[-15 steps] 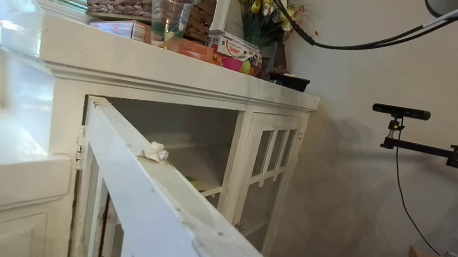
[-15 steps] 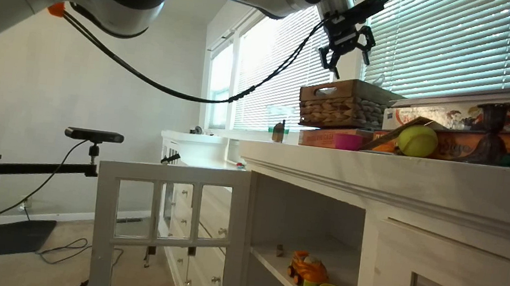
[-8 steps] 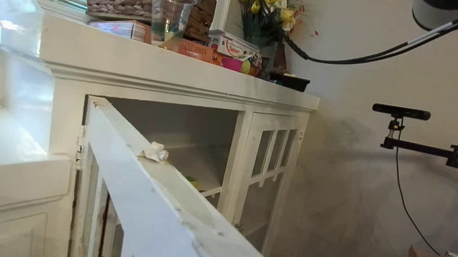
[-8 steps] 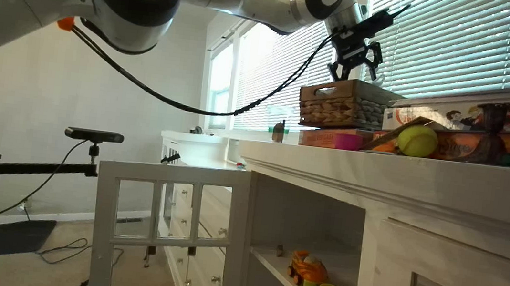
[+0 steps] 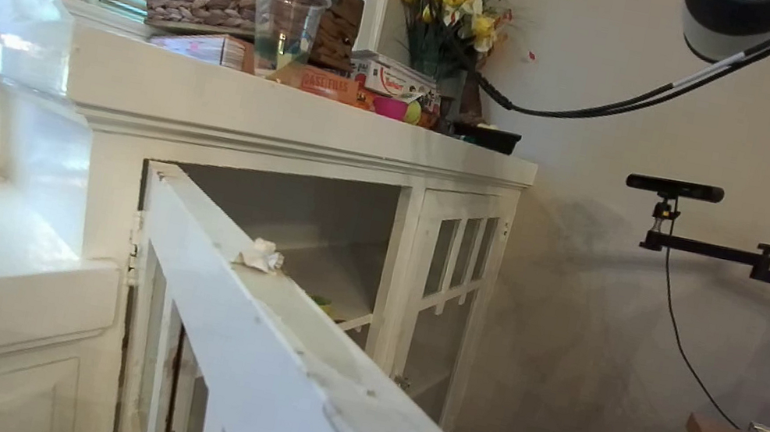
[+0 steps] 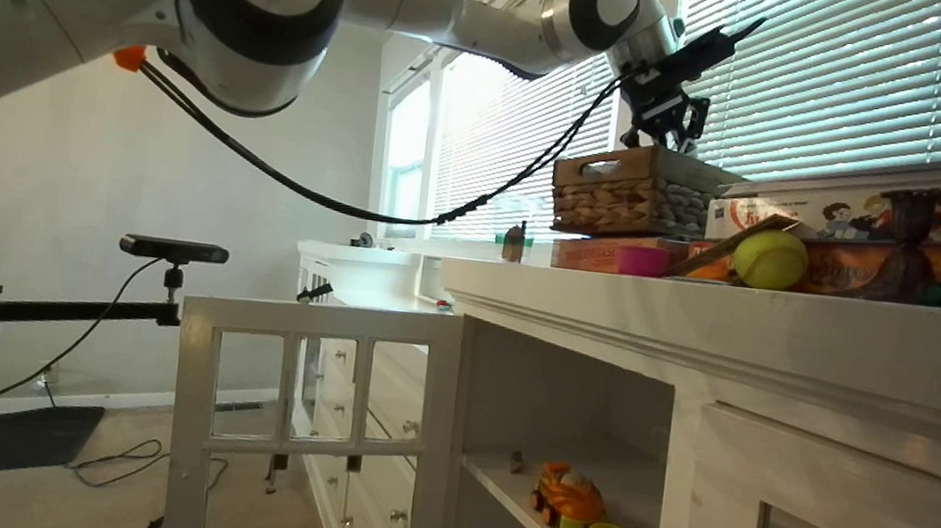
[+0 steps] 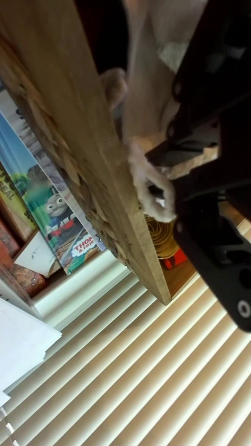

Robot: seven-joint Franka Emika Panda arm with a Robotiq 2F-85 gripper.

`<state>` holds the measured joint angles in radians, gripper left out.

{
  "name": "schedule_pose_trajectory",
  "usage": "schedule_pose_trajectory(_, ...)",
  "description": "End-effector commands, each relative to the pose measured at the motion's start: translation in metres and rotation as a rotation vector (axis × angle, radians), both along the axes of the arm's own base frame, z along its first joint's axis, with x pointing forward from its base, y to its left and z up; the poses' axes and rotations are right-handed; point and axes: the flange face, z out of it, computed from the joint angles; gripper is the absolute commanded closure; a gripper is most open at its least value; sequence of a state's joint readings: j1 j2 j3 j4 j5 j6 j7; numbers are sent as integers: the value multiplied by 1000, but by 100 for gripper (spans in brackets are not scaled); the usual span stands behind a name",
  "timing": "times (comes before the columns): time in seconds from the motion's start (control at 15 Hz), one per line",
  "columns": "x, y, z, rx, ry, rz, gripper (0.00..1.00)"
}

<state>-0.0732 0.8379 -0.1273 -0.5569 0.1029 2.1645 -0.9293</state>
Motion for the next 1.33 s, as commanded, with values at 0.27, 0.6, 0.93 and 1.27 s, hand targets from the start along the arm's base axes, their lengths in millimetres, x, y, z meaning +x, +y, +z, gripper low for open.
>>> schedule_pose_trajectory(0.27,-1,7,10,32,-29,-6,100)
schedule_pose_trajectory(0.6,0,16,3,42,3,0,100)
schedule_pose_trajectory(0.93,1,21,-3,56,34,5,100)
schedule_pose_trajectory(1.27,-11,23,28,67,-2,-30,61)
